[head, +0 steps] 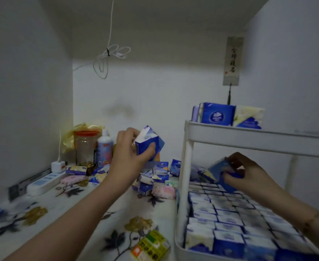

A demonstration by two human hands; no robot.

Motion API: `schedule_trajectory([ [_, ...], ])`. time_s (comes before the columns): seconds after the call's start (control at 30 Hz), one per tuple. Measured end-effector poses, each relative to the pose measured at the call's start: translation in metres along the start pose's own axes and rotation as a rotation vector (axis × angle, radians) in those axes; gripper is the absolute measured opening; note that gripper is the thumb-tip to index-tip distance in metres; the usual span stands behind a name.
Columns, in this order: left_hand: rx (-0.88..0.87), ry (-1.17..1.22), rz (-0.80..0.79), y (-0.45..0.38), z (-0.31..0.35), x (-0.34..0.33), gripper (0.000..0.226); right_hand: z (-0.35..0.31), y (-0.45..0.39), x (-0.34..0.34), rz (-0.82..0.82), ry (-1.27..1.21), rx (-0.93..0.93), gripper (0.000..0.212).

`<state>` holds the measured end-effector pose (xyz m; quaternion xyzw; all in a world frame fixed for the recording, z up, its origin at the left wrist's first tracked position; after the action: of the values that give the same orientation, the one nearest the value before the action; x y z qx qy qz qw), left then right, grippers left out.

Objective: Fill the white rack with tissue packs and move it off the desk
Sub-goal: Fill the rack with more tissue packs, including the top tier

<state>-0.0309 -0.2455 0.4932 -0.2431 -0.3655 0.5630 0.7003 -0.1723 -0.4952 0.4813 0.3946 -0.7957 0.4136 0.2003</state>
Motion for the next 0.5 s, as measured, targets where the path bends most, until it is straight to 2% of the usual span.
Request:
schedule_trajectory([
  [0.1, 0.003, 0.134, -0.072, 0.01, 0.039, 0.012, 0.022, -0.021, 0.036, 0.018, -0.045, -0.063, 0.085, 0.018],
  [0.2, -0.093, 0.125, -0.148, 0.01, 0.078, 0.02, 0.03, -0.044, 0.06, 0.037, -0.172, -0.052, 0.121, 0.024],
  [0.3, -0.183, 0.118, -0.159, 0.004, 0.108, 0.029, 0.031, -0.067, 0.071, 0.056, -0.257, 0.011, 0.136, 0.033],
  [0.4, -0.257, 0.082, -0.141, -0.003, 0.132, 0.029, 0.032, -0.097, 0.075, 0.082, -0.269, 0.048, 0.199, 0.034],
  [0.5, -0.287, 0.083, -0.157, -0.011, 0.153, 0.022, 0.028, -0.131, 0.072, 0.112, -0.232, -0.002, 0.311, 0.022],
])
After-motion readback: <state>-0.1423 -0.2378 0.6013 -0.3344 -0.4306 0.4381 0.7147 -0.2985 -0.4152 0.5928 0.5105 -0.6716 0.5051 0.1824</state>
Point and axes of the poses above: each hand's wrist, its own y-axis away from the middle knuckle, its own x-axis out of the back of the hand, z = x × y, the point moved 1 cm from there along -y, towards the middle knuckle, and after that the axes turned 3 degrees about -z, right-handed, at the moved point
